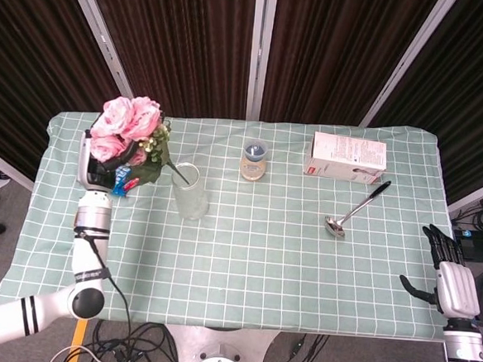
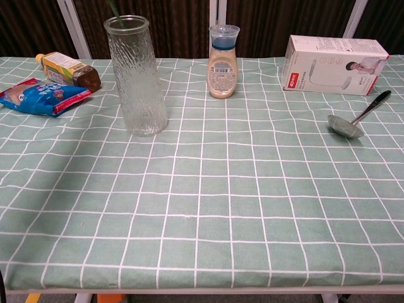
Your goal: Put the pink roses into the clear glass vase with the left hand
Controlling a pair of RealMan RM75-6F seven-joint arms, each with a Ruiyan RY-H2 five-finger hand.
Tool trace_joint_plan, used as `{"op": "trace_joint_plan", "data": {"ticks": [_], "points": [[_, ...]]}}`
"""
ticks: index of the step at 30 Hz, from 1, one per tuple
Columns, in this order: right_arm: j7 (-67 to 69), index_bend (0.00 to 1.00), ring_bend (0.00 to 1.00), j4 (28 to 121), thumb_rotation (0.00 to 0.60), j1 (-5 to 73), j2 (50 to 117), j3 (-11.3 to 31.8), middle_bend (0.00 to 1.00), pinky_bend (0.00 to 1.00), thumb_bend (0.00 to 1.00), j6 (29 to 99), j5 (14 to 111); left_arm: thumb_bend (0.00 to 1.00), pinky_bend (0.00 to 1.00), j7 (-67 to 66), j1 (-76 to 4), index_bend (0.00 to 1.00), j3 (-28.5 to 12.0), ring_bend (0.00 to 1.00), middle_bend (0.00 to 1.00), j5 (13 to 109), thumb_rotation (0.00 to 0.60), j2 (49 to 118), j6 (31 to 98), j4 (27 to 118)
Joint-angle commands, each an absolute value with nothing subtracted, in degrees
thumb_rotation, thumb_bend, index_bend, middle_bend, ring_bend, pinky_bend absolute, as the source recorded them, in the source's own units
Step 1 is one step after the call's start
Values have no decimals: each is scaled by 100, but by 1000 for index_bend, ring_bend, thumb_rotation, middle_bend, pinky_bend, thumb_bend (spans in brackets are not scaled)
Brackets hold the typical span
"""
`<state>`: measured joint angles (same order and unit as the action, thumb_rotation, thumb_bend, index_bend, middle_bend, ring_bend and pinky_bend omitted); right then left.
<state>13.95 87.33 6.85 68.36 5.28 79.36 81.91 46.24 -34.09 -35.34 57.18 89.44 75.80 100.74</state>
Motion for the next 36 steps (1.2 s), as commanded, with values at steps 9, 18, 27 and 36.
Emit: {"op": "trace_joint_plan", "data": {"ticks": [9,18,27,36], "points": [[1431,0,0,8678,600,719,6828,465,0,0,131,7813,8241,206,539,4521,-3296,442,-2740,378,423,6392,600,9290,7293,9503],[1406,0,0,8680,600,720,6847,481,0,0,129,7859,8254,0,108,5134,-3226,73,-2392,1,0,7317,600,9181,7186,9015],[1414,0,0,8646,600,704,6865,489,0,0,129,7873,8222,0,86,5365,-2943,56,-2466,0,0,7308,600,8942,7414,9048],[1402,0,0,8611,600,691,6890,473,0,0,130,7887,8235,0,106,5804,-2302,57,-1990,0,0,7590,600,8447,7635,8734]]}}
